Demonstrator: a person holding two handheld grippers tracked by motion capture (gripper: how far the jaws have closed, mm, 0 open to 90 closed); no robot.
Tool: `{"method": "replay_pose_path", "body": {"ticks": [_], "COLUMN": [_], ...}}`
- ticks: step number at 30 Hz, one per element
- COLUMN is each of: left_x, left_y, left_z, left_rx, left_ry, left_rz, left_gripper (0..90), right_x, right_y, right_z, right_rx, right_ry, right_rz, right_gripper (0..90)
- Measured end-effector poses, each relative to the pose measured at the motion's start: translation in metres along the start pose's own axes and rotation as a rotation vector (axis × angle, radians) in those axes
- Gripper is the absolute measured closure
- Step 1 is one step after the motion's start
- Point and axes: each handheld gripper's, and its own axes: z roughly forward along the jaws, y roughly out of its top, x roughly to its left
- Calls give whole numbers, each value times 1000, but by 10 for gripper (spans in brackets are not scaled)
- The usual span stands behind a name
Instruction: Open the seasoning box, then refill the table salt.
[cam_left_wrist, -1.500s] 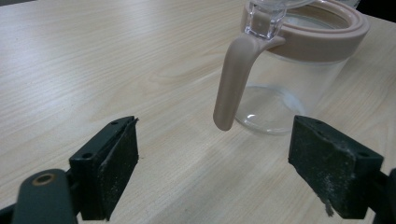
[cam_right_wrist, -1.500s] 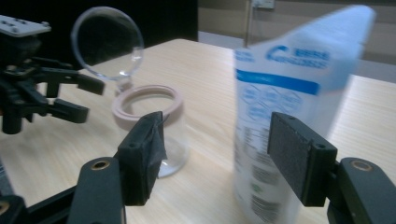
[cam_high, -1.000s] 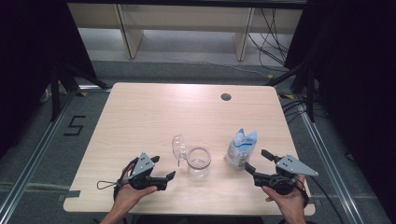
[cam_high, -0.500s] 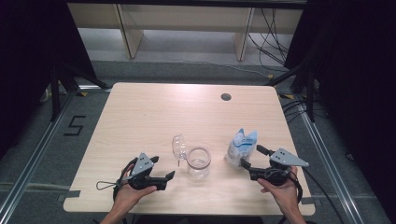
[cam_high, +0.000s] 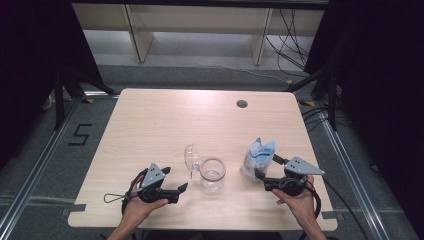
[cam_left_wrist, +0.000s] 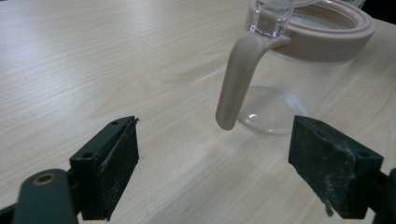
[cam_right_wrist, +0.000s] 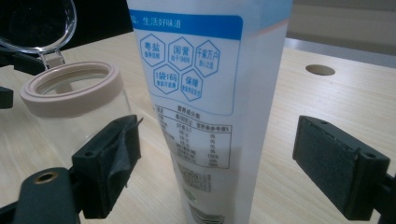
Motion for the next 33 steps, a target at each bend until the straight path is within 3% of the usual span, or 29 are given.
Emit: {"method": "replay_pose_path", "body": {"ticks": [17,25,30,31,32,33], "left_x": [0,-1,-1,-1,0,0], "left_y": [0,0,-1,-1,-1,-1], "left_z": [-1,-2,-3,-3,-3,-3], "left_rx": [-6,-13,-11,-12,-13,-13], "left_ry": [-1,1,2,1,0,0], "left_rz": [4,6,10,11,11,12], "left_gripper": [157,157,157,157,157,157], "right_x": [-4,-5,-4,-2,-6,-6], "right_y": [-4,-7,-7,-7,-7,-8], "right_z": [12,18,20,20,22,23], "right_rx": [-9,-16,-9,-2,-1,9], "right_ry": [14,24,14,14,18,17], "right_rz": [-22,13,-8,26,-8,-9], "right_gripper": [161,160,161,160,159,159]}}
